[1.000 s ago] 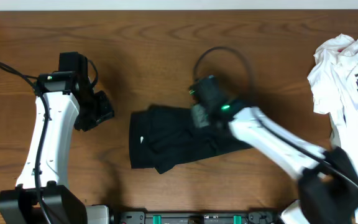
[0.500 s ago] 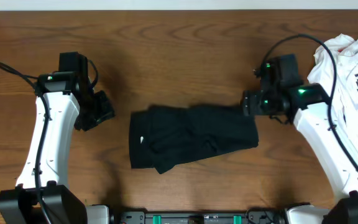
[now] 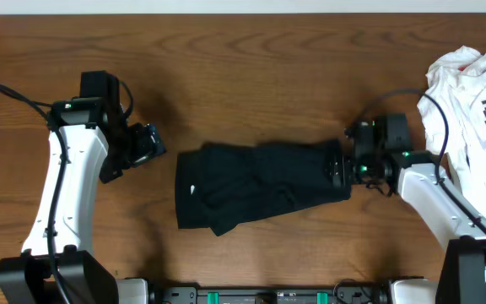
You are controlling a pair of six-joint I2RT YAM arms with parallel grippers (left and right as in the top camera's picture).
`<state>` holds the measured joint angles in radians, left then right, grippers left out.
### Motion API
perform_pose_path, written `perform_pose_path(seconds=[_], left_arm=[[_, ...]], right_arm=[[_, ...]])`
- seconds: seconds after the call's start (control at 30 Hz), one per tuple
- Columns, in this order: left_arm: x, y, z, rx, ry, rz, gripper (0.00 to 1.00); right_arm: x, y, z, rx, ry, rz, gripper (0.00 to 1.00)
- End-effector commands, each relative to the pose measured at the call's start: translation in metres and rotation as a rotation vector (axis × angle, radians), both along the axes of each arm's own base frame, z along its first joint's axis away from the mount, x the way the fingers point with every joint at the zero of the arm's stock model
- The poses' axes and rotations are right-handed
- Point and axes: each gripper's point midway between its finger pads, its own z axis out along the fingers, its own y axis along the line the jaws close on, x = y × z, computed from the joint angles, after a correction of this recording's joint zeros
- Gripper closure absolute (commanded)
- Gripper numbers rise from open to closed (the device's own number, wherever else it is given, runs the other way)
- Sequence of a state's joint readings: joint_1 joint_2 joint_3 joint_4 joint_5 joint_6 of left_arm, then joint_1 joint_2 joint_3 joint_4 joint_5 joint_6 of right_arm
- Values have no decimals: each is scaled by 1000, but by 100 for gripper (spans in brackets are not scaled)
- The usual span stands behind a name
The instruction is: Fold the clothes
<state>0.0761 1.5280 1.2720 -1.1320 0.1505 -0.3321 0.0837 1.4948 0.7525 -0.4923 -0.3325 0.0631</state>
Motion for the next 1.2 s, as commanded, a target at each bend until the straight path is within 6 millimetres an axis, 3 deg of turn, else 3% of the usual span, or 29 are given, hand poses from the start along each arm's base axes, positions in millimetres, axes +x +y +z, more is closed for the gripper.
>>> perform_pose_path(seconds=[0.0,0.43,0.57,0.9,1.17], left_arm=[[-3,1,-1,5,7,-11,7],[-3,0,-2,4,7,-26,4],[-2,-25,-6,-83,11,-145,2],[-12,-64,-56,-157,166,-264,1],[-19,-67,-80,-164,257,-275,2]], right_arm=[[-6,-1,-10,16,0,12,26],[-6,-1,-18,21,-25,2,21],[-6,-1,-18,22,-25,2,19],[-7,-1,-18,21,-22,2,15],[-7,-1,-18,21,-22,2,14]])
